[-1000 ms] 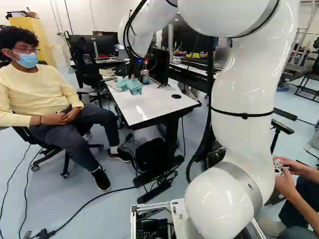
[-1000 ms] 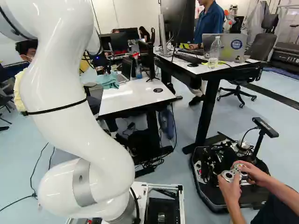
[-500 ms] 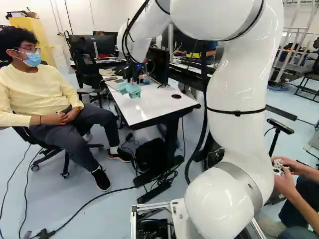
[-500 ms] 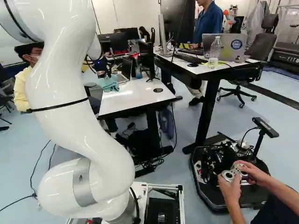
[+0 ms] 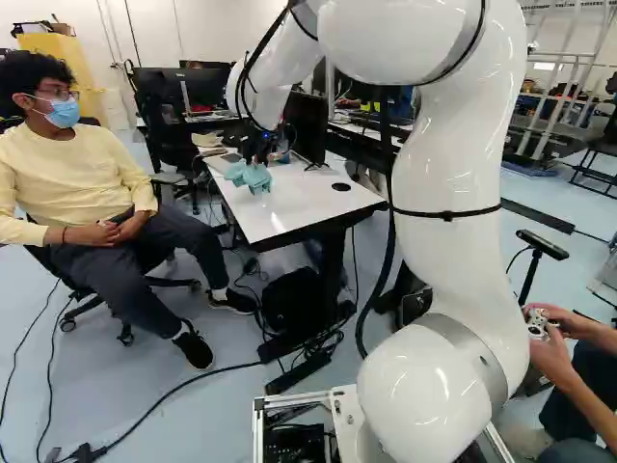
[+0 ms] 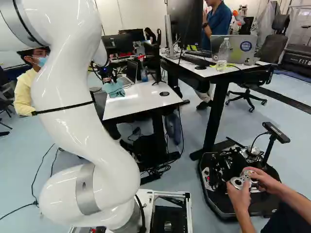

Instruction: Clean the table with the green towel

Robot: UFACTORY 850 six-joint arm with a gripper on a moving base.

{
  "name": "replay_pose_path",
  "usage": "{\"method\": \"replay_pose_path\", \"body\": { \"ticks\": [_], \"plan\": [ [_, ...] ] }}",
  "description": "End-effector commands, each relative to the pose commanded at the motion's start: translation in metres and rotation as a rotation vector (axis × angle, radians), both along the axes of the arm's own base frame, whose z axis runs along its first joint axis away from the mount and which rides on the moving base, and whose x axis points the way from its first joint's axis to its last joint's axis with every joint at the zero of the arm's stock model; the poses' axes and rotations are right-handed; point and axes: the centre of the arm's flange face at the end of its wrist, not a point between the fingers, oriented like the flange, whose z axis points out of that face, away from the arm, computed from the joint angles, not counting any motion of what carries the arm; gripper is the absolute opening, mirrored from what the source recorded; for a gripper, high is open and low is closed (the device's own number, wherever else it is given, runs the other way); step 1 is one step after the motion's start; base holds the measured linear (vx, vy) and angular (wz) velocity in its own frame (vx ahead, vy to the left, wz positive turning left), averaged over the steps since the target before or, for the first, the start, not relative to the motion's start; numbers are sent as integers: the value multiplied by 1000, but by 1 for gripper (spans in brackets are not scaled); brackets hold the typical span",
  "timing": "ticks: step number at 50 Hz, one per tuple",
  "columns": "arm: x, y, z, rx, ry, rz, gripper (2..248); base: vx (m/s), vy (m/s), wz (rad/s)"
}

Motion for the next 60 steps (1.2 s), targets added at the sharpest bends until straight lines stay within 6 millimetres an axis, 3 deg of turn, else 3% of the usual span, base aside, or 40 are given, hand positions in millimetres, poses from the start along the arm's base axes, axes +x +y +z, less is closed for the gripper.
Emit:
{"method": "replay_pose_path", "body": {
  "ticks": [60],
  "plan": [
    [26, 12, -72, -6, 5, -2, 51, 0, 0, 0]
  ]
}}
